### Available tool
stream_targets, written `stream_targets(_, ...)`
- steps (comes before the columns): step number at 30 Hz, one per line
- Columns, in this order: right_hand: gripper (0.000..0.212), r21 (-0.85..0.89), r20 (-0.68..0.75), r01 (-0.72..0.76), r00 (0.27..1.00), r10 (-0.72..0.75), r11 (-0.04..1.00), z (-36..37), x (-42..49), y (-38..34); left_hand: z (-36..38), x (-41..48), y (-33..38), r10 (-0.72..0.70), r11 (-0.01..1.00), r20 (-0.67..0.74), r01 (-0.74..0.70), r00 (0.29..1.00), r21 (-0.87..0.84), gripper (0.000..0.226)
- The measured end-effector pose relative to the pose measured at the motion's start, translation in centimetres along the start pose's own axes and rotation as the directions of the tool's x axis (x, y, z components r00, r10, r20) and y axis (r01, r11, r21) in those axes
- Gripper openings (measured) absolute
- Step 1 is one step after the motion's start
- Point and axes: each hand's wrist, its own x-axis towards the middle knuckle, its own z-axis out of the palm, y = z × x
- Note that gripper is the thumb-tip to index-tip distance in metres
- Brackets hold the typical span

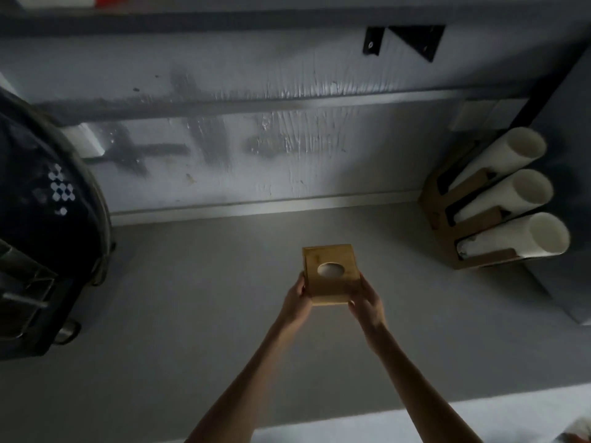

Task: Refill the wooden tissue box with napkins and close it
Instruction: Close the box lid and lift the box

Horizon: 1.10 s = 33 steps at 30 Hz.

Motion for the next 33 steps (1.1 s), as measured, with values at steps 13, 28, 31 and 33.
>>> stream_targets(13,0.032,0.053,-0.086,0.001,0.996,0.003,0.999,-5.0,23.5,0.1,8.5,22.8,6.3,-0.091,0.992,-0.142,0.078,0.986,-0.095,0.054)
stream_targets(28,0.040,-0.074,-0.158,0.083,0.983,-0.094,0.994,-2.2,31.4,5.3,10.0,31.2,2.3,-0.135,0.990,-0.441,0.107,0.887,-0.087,0.037)
stream_targets(31,0.042,-0.029,-0.161,0.079,0.983,-0.082,0.996,-2.0,31.3,4.9,9.9,30.8,3.4,-0.181,0.982,-0.427,0.140,0.886,-0.126,0.036)
stream_targets(33,0.043,0.018,-0.149,0.061,0.987,-0.058,0.998,-2.0,31.3,4.6,9.6,30.7,4.4,-0.250,0.962,-0.380,0.183,0.891,-0.202,0.038)
